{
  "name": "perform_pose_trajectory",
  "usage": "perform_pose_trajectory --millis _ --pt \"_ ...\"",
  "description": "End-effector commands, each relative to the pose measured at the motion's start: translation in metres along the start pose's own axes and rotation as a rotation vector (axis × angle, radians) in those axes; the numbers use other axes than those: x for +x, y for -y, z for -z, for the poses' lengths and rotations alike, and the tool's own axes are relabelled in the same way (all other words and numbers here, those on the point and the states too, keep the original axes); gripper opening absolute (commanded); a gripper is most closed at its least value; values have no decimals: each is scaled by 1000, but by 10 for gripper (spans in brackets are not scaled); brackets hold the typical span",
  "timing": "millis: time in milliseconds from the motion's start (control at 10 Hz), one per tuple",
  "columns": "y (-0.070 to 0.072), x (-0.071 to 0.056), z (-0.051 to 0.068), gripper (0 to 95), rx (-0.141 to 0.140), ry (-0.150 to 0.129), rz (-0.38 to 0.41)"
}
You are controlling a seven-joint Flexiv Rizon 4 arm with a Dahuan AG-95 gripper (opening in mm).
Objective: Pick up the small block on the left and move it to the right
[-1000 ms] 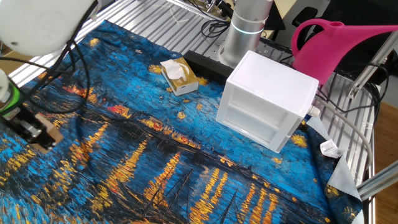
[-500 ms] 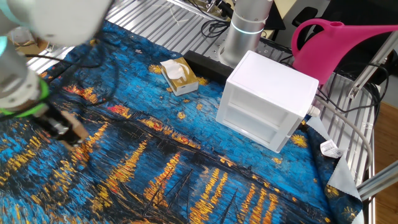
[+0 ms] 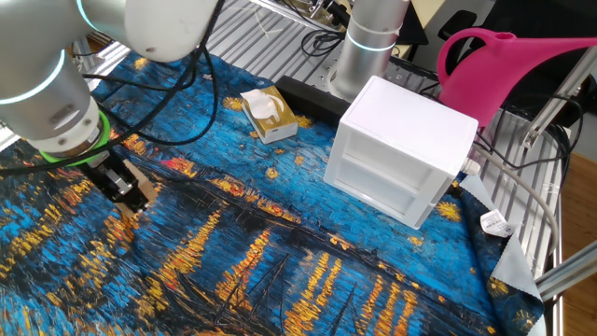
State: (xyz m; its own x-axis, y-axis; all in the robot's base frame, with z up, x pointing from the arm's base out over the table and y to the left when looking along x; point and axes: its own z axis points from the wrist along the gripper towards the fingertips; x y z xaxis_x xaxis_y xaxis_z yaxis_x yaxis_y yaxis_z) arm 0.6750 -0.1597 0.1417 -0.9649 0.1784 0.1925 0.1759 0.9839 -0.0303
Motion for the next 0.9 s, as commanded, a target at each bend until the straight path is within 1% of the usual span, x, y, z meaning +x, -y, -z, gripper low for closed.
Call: perform_pose_trajectory --millis 100,300,400,500,700,900 --pt "-3 12 0 0 7 16 -3" --pt "-7 20 0 0 15 22 -9" --pt "-9 23 -1 0 21 23 -12" --pt "-9 24 -2 0 22 26 -16" --pt "-11 28 -6 0 24 27 -23" --pt "-17 31 -14 0 23 27 -43"
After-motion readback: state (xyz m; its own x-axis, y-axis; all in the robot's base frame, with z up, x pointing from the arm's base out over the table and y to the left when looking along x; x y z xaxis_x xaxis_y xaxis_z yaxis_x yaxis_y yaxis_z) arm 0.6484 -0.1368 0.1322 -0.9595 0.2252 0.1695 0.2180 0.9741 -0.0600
